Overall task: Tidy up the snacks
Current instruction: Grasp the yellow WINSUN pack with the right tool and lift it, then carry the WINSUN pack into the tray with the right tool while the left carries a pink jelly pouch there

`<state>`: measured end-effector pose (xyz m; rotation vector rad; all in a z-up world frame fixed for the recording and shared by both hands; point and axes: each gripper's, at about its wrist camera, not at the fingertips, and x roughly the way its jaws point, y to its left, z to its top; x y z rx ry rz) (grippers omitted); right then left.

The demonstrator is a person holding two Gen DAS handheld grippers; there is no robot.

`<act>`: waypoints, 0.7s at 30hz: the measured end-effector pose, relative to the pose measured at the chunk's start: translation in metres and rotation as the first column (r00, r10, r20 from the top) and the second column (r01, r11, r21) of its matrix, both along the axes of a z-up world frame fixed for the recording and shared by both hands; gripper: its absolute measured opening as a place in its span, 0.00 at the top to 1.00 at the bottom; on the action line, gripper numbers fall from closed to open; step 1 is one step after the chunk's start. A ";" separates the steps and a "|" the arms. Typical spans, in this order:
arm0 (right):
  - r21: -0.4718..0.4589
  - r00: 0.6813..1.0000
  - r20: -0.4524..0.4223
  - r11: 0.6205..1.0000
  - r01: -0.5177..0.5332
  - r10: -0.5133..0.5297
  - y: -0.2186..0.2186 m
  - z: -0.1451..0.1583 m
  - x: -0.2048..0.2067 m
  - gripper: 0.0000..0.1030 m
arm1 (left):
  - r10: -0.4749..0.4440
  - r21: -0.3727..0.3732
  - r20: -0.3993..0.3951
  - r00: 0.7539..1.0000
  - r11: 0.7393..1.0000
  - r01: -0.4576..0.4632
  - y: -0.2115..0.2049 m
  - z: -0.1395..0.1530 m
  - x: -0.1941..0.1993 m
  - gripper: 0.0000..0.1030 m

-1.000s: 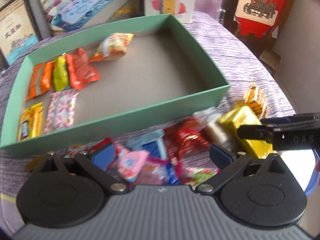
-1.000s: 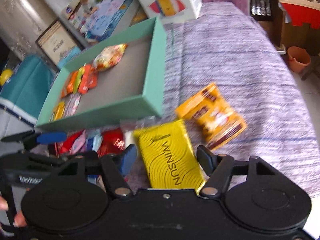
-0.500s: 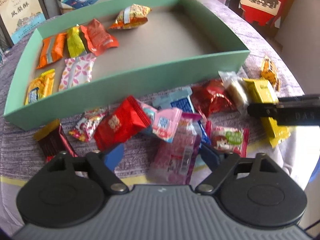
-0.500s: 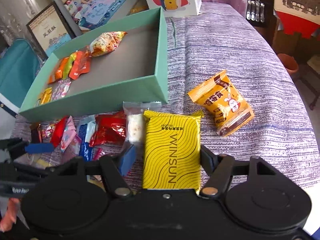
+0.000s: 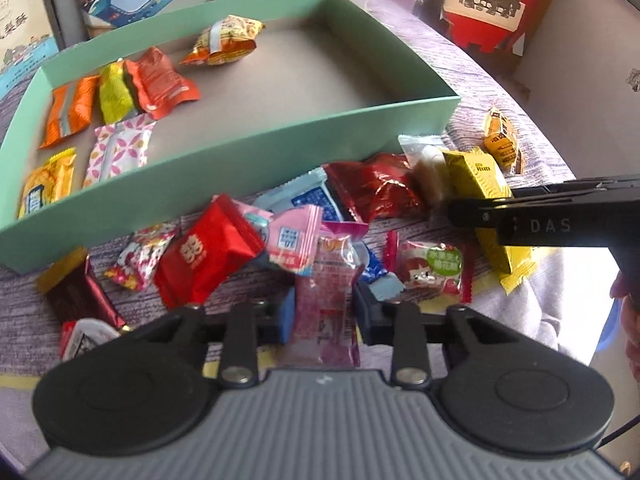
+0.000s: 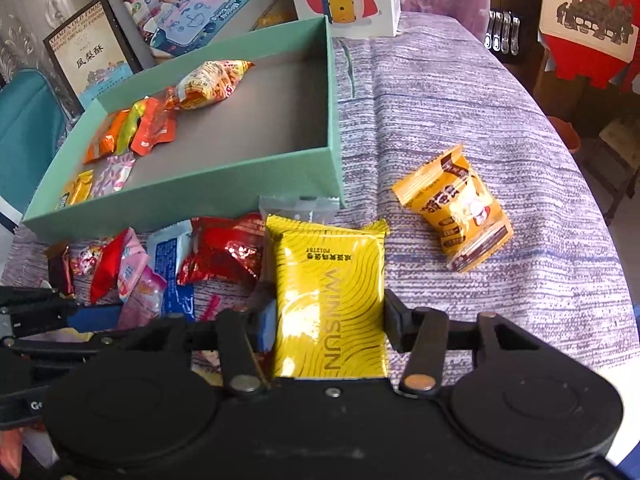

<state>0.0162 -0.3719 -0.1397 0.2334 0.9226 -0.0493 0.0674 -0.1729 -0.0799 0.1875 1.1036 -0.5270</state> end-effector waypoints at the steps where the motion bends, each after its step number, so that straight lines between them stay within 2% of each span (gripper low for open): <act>1: 0.009 1.000 -0.001 1.000 0.002 -0.002 0.000 0.000 -0.001 0.51 | 0.010 -0.003 -0.007 1.000 1.000 -0.010 0.003 0.001 0.000 0.73; 9: 0.040 1.000 0.019 0.999 0.017 -0.018 -0.001 0.010 -0.019 0.51 | -0.003 -0.062 -0.039 0.999 0.998 0.000 0.013 0.016 -0.012 0.73; 16: 0.071 0.998 0.059 0.997 0.018 -0.022 -0.003 0.027 -0.029 0.51 | -0.021 -0.115 0.005 1.000 0.993 0.022 0.010 0.046 -0.024 0.73; 21: 0.075 0.994 0.110 0.997 0.008 -0.016 -0.006 0.050 -0.017 0.51 | -0.001 -0.126 0.047 0.999 0.992 0.007 0.004 0.063 -0.005 0.73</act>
